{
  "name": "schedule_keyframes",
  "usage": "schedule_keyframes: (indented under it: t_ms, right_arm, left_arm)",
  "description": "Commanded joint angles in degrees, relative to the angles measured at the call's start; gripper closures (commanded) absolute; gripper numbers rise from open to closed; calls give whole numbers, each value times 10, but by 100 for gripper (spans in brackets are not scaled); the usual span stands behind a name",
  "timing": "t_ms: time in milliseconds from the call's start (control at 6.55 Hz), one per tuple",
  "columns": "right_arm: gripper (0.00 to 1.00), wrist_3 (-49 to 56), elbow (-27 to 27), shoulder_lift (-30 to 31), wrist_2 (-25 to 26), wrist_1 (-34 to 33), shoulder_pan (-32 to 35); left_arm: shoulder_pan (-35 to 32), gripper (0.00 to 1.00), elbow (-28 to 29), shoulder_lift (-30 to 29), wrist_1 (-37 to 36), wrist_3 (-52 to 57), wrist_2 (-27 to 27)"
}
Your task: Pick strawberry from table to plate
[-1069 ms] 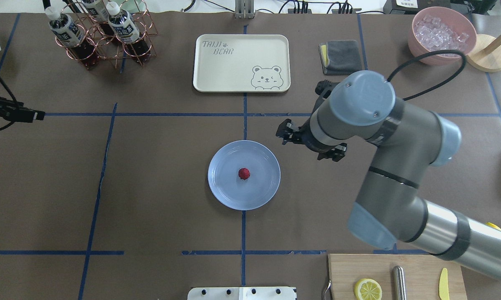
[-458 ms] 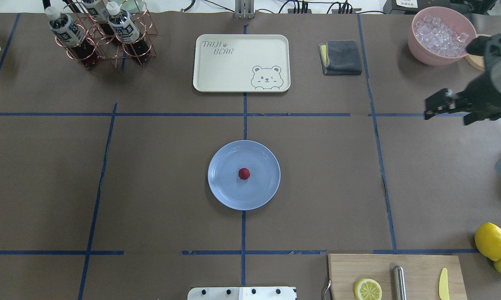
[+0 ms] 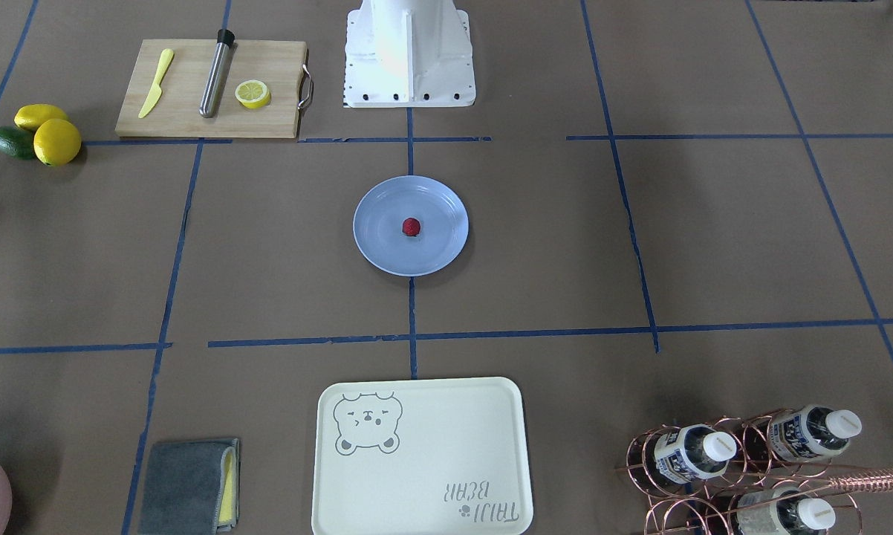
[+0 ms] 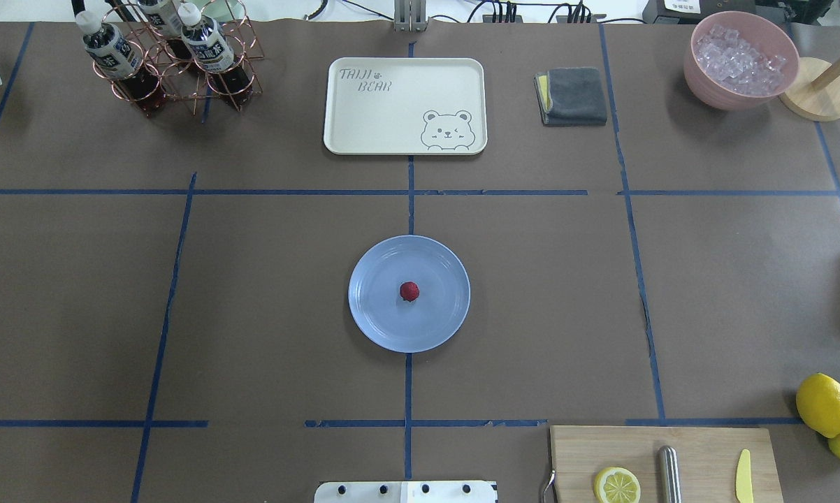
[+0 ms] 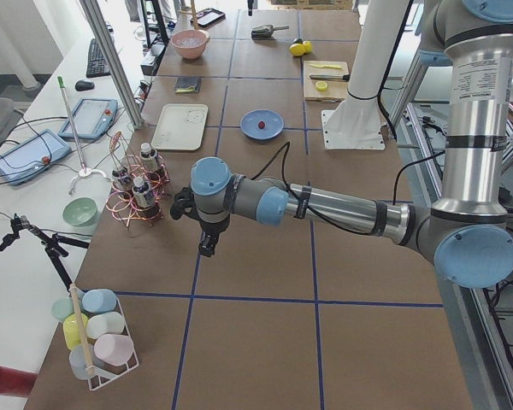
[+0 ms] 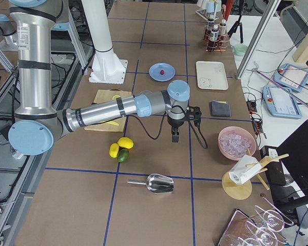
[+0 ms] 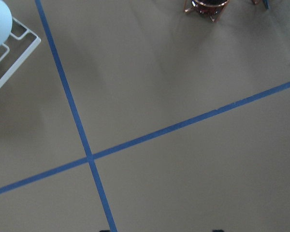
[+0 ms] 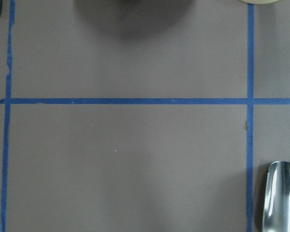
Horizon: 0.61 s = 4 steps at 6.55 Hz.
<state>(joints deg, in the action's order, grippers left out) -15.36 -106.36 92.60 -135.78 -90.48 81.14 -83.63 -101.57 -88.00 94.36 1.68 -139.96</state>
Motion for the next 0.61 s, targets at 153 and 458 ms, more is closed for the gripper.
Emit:
schedule_keyframes:
  t_ms: [153, 458]
  right_arm:
    - [0, 58, 40, 6, -53, 4, 34]
    - [0, 60, 53, 5, -48, 8, 34]
  left_arm:
    - [0, 1, 6, 25, 69, 3, -30]
    - [0, 0, 28, 16, 76, -1, -27]
